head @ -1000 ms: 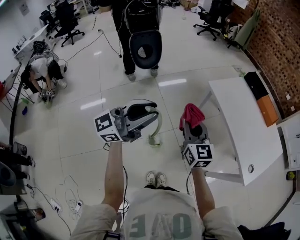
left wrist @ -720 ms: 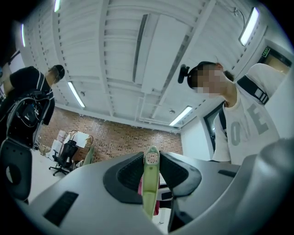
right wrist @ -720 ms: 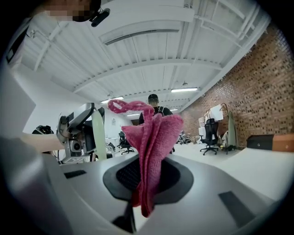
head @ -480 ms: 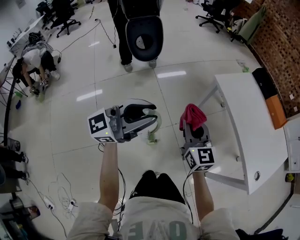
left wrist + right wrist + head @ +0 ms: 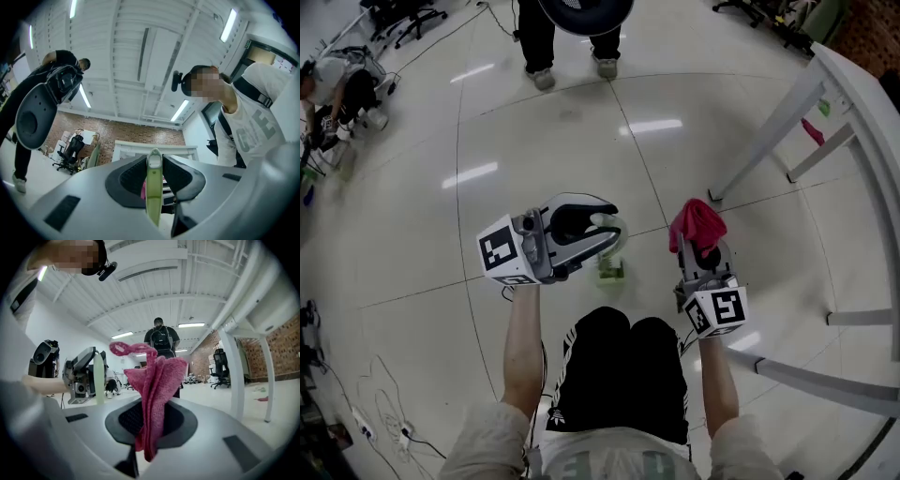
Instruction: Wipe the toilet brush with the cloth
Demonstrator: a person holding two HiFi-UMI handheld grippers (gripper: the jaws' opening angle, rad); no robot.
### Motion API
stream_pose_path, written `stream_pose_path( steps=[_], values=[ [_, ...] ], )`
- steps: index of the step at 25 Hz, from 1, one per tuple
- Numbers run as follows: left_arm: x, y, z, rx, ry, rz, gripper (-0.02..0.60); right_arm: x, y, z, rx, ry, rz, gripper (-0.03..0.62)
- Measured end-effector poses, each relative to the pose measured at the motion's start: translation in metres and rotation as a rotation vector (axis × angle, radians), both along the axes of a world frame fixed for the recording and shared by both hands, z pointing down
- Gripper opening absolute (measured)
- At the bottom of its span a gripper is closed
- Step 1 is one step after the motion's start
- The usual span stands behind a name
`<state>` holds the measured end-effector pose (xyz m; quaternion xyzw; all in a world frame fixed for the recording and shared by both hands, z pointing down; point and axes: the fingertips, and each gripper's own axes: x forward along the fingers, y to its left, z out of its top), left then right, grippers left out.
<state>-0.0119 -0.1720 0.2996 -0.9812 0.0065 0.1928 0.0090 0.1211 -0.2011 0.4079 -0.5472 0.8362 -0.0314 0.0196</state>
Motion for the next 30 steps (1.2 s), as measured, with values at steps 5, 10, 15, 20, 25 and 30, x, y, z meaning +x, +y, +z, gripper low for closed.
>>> stream_pose_path(
  steps=[5, 10, 15, 20, 25, 30],
  values=[
    [0.007, -0.01, 0.081, -0.036, 0.013, -0.013, 0.11, 0.01, 0.002, 0.085, -0.035, 0.065, 0.009, 0.031],
    [0.007, -0.016, 0.104, -0.086, 0.016, -0.029, 0.11, 0.017, 0.011, 0.12, -0.107, 0.048, 0.02, 0.031],
    [0.012, -0.013, 0.134, -0.112, -0.057, -0.021, 0.11, 0.01, 0.023, 0.13, -0.115, 0.024, 0.009, 0.031],
    [0.02, -0.015, 0.165, -0.152, -0.129, -0.02, 0.11, 0.002, 0.024, 0.12, -0.093, 0.052, -0.018, 0.031],
    [0.021, -0.02, 0.181, -0.214, -0.112, -0.053, 0.11, -0.001, 0.022, 0.124, -0.11, 0.047, -0.029, 0.031],
    [0.009, -0.027, 0.16, -0.23, -0.062, -0.17, 0.153, -0.003, 0.021, 0.127, -0.117, 0.004, -0.032, 0.031]
  ],
)
